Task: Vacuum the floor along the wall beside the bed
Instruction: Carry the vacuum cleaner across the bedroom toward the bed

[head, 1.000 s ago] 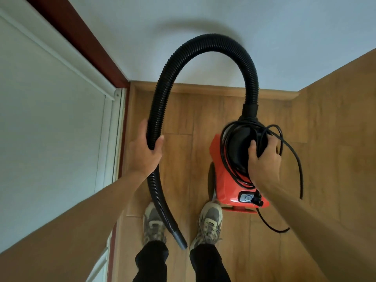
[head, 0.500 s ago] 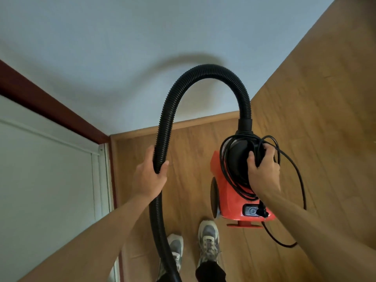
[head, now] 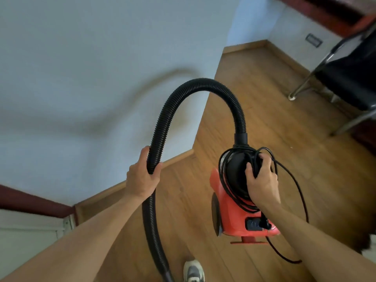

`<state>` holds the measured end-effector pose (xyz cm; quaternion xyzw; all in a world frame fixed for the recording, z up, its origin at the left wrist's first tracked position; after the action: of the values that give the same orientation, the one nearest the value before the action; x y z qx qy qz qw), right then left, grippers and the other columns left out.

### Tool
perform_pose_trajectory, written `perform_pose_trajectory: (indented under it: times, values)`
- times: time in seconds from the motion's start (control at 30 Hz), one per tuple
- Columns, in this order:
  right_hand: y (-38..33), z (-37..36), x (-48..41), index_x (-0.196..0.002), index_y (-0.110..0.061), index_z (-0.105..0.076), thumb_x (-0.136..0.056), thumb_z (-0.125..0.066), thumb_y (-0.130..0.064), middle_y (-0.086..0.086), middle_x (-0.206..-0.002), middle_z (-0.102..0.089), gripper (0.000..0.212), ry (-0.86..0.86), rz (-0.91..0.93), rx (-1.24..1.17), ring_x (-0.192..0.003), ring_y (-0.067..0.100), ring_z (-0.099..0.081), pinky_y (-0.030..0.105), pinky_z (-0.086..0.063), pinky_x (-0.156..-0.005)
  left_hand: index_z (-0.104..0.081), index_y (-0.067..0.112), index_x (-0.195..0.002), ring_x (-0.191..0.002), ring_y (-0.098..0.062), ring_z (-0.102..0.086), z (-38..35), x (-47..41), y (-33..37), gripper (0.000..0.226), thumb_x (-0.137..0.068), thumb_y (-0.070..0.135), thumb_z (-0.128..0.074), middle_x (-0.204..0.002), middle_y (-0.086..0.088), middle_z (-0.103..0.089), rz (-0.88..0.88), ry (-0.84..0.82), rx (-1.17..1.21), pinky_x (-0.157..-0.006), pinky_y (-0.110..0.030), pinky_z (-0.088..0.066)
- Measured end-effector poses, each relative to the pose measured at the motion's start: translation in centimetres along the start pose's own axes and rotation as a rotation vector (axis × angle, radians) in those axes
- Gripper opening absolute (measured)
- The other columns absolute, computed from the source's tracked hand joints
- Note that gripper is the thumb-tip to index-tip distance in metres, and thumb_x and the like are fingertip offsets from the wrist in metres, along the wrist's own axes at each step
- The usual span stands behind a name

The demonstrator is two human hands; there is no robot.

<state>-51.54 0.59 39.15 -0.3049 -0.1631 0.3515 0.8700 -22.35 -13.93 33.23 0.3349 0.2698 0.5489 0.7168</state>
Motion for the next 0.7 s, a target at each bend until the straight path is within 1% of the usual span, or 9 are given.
perform_pose_trajectory:
  times: [0.07, 0.13, 0.23, 0.3, 0.37, 0.47, 0.53, 0.63, 0.7]
  values:
    - [-1.1, 3.7, -0.5, -0.137, -0.022, -0.035, -0.102, -0.045, -0.033, -0.003, -0.073, -0.054, 0.038, 0.049, -0.020, -0.019, -0.066, 0.019, -0.059, 0.040, -0.050, -0.064, -0.039, 0.021, -0.143, -0.069, -0.017, -0.065, 0.7, -1.5, 4.1, 0.057, -0.094, 0.037, -0.063, -0.101, -0.005, -0.068, -0.048, -0.014, -0.003, -0.062, -0.029, -0.059]
    - [-2.2, 7.5, -0.7, -0.137, -0.022, -0.035, -0.102, -0.045, -0.033, -0.001, -0.074, -0.055, 0.037, 0.101, -0.037, -0.044, -0.065, 0.017, -0.058, 0.038, -0.049, -0.060, -0.038, 0.022, -0.144, -0.073, -0.022, -0.068, 1.5, -2.9, 8.4, 0.057, -0.094, 0.039, -0.062, -0.103, -0.006, -0.069, -0.086, -0.029, -0.004, -0.065, -0.033, -0.061]
    - [-3.9, 13.7, -1.2, -0.137, -0.022, -0.035, -0.103, -0.044, -0.034, 0.003, -0.073, -0.057, 0.037, 0.172, -0.040, -0.076, -0.061, 0.018, -0.059, 0.033, -0.046, -0.050, -0.038, 0.022, -0.145, -0.071, -0.020, -0.066, 2.4, -4.8, 15.6, 0.058, -0.095, 0.040, -0.061, -0.102, -0.005, -0.068, -0.164, -0.035, 0.001, -0.062, -0.031, -0.059]
    - [-4.7, 17.9, -1.4, -0.136, -0.021, -0.036, -0.103, -0.044, -0.034, 0.002, -0.072, -0.055, 0.036, 0.223, -0.047, -0.090, -0.060, 0.018, -0.058, 0.029, -0.044, -0.047, -0.040, 0.022, -0.143, -0.063, -0.017, -0.064, 3.0, -5.8, 20.9, 0.055, -0.095, 0.037, -0.062, -0.090, -0.001, -0.067, -0.220, -0.039, 0.016, -0.057, -0.027, -0.055]
    - [-5.1, 22.2, -1.4, -0.135, -0.020, -0.037, -0.103, -0.044, -0.032, 0.001, -0.072, -0.054, 0.035, 0.277, -0.057, -0.109, -0.060, 0.013, -0.055, 0.024, -0.041, -0.046, -0.043, 0.022, -0.140, -0.057, -0.017, -0.062, 3.5, -6.4, 26.2, 0.050, -0.096, 0.035, -0.063, -0.075, 0.003, -0.062, -0.275, -0.048, 0.034, -0.054, -0.027, -0.052]
    - [-5.3, 28.8, -1.8, -0.133, -0.018, -0.040, -0.103, -0.045, -0.031, -0.004, -0.074, -0.052, 0.033, 0.358, -0.061, -0.144, -0.062, 0.007, -0.049, 0.028, -0.041, -0.051, -0.047, 0.020, -0.135, -0.058, -0.014, -0.061, 3.6, -6.6, 34.0, 0.046, -0.095, 0.034, -0.064, -0.075, 0.005, -0.059, -0.375, -0.061, 0.044, -0.052, -0.024, -0.049]
    - [-4.7, 33.0, -2.2, -0.133, -0.017, -0.040, -0.103, -0.045, -0.031, -0.006, -0.077, -0.050, 0.034, 0.416, -0.082, -0.159, -0.065, 0.006, -0.047, 0.031, -0.040, -0.060, -0.050, 0.019, -0.131, -0.062, -0.014, -0.062, 2.9, -6.3, 39.0, 0.042, -0.094, 0.034, -0.065, -0.079, 0.004, -0.062, -0.442, -0.092, 0.048, -0.054, -0.024, -0.050]
    - [-3.0, 39.1, -2.3, -0.132, -0.017, -0.040, -0.102, -0.046, -0.032, 0.007, -0.096, -0.059, 0.034, 0.492, -0.105, -0.170, -0.079, 0.020, -0.051, 0.033, -0.042, -0.070, -0.052, 0.022, -0.130, -0.076, -0.016, -0.065, 1.0, -4.9, 45.8, 0.040, -0.095, 0.034, -0.064, -0.092, 0.005, -0.066, -0.525, -0.115, 0.074, -0.060, -0.020, -0.047]
    - [-1.5, 43.1, -2.0, -0.129, -0.017, -0.040, -0.102, -0.045, -0.033, 0.009, -0.096, -0.057, 0.032, 0.534, -0.124, -0.173, -0.084, 0.026, -0.054, 0.036, -0.045, -0.072, -0.052, 0.025, -0.130, -0.081, -0.013, -0.066, -0.5, -3.4, 50.0, 0.038, -0.095, 0.035, -0.064, -0.099, 0.007, -0.067, -0.575, -0.128, 0.079, -0.060, -0.016, -0.045]
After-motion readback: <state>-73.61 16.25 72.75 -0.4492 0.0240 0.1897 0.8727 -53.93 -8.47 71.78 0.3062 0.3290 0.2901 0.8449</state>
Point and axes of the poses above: each hand's wrist, its own x-axis away from the middle knuckle, its own z-axis out of the back of the hand, y = z × x, the point moved 5 cm from there along -x, towards the middle knuckle
